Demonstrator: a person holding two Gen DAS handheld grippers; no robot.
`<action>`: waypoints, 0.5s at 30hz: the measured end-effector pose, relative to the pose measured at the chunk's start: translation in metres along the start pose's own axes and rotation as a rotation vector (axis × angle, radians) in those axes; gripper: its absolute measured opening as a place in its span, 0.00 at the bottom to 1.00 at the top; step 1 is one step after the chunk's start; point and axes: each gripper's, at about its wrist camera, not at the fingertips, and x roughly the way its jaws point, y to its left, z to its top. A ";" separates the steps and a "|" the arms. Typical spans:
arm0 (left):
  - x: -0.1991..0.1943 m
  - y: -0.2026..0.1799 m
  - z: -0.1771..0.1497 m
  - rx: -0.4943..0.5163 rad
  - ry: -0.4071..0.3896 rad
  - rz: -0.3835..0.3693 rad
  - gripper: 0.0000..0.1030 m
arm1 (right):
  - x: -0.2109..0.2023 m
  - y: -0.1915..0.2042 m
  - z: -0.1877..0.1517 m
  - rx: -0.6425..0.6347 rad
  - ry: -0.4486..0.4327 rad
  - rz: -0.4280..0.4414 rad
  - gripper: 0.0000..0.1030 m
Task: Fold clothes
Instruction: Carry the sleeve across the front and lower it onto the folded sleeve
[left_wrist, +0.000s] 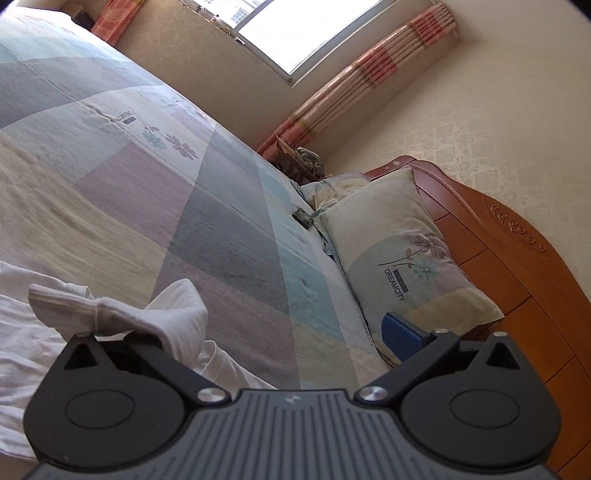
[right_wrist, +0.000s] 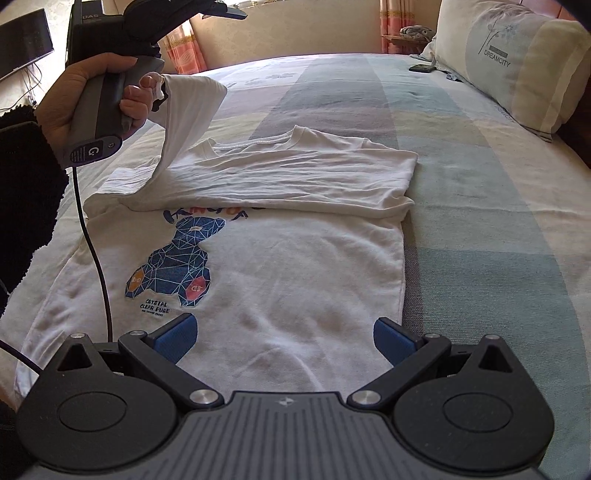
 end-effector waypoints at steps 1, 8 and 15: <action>0.003 -0.004 -0.001 0.014 0.008 -0.005 0.99 | -0.001 -0.001 -0.001 0.005 -0.001 -0.002 1.00; 0.028 -0.025 -0.015 0.073 0.096 -0.036 0.99 | -0.004 -0.008 -0.004 0.035 -0.009 -0.021 1.00; 0.045 -0.021 -0.034 0.105 0.181 -0.016 0.99 | -0.005 -0.013 -0.004 0.056 -0.014 -0.042 1.00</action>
